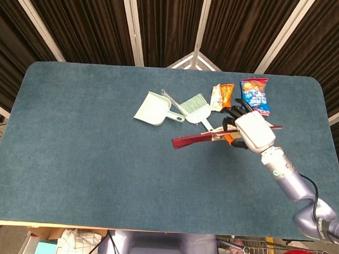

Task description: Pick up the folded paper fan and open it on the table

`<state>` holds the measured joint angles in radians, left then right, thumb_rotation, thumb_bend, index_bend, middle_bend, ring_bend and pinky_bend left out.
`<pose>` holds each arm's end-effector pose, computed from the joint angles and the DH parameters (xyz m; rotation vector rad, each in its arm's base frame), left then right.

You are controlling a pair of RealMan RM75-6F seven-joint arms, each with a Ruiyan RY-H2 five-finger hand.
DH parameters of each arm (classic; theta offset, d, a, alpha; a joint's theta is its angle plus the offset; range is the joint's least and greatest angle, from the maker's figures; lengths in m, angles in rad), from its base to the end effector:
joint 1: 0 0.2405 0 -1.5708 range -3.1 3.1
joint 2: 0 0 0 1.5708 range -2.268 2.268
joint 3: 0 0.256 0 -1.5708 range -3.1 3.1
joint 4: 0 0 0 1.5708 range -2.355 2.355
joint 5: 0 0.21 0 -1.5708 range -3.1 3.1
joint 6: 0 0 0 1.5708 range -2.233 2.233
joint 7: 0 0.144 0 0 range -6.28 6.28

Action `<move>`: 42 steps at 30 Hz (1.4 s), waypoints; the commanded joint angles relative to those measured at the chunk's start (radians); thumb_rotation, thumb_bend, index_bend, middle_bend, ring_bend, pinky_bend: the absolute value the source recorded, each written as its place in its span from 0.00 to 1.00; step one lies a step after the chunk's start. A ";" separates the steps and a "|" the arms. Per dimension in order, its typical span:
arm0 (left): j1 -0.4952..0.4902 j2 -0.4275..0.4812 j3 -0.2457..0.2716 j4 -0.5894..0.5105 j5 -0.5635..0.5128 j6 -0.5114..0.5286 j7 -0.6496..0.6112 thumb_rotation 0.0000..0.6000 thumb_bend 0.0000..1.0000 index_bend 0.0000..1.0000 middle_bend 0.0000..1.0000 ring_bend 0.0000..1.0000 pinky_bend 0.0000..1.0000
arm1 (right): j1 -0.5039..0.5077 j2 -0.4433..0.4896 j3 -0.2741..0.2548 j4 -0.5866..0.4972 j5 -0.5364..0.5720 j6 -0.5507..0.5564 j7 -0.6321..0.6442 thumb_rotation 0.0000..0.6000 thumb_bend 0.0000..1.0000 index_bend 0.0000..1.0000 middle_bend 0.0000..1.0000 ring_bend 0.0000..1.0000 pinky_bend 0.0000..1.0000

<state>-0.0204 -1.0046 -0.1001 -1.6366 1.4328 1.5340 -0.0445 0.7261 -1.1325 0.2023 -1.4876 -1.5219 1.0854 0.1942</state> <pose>-0.3251 0.1701 0.2114 -1.2508 -0.8508 -0.8633 -0.1512 -0.3750 0.1401 1.8498 -0.6891 1.2309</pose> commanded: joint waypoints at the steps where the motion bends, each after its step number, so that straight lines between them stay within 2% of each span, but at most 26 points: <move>1: -0.026 -0.028 0.000 0.024 0.044 -0.013 -0.080 1.00 0.21 0.11 0.00 0.00 0.00 | 0.042 0.038 0.047 -0.060 0.062 -0.066 -0.005 1.00 0.45 0.84 0.31 0.28 0.14; 7: -0.069 -0.068 -0.019 0.055 0.045 -0.055 -0.187 1.00 0.21 0.14 0.00 0.00 0.00 | 0.096 0.086 0.100 -0.150 0.132 -0.148 -0.007 1.00 0.45 0.84 0.31 0.28 0.14; 13: -0.115 -0.091 -0.036 0.064 0.024 -0.117 -0.225 1.00 0.21 0.14 0.00 0.00 0.00 | 0.152 0.108 0.133 -0.256 0.182 -0.203 -0.105 1.00 0.45 0.84 0.31 0.28 0.14; 24: -0.190 -0.141 -0.053 0.029 0.041 -0.180 -0.283 1.00 0.21 0.15 0.00 0.00 0.00 | 0.256 0.079 0.188 -0.396 0.374 -0.239 -0.320 1.00 0.45 0.84 0.31 0.28 0.14; 30: -0.235 -0.194 -0.057 0.024 0.052 -0.219 -0.325 1.00 0.21 0.18 0.01 0.00 0.00 | 0.301 0.040 0.211 -0.445 0.482 -0.219 -0.377 1.00 0.45 0.84 0.31 0.28 0.14; 34: -0.265 -0.250 -0.059 0.035 0.049 -0.246 -0.345 1.00 0.21 0.22 0.04 0.00 0.00 | 0.325 -0.020 0.220 -0.478 0.559 -0.165 -0.408 1.00 0.45 0.85 0.31 0.28 0.14; 42: -0.320 -0.375 -0.055 0.079 0.049 -0.297 -0.431 1.00 0.23 0.27 0.08 0.00 0.00 | 0.375 -0.083 0.214 -0.525 0.609 -0.110 -0.504 1.00 0.45 0.85 0.31 0.28 0.14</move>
<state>-0.3245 -1.3559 -0.1564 -1.5723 1.4819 1.2531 -0.4532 1.0905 -1.2048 0.4165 -2.0003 -0.9226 0.9639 -0.2963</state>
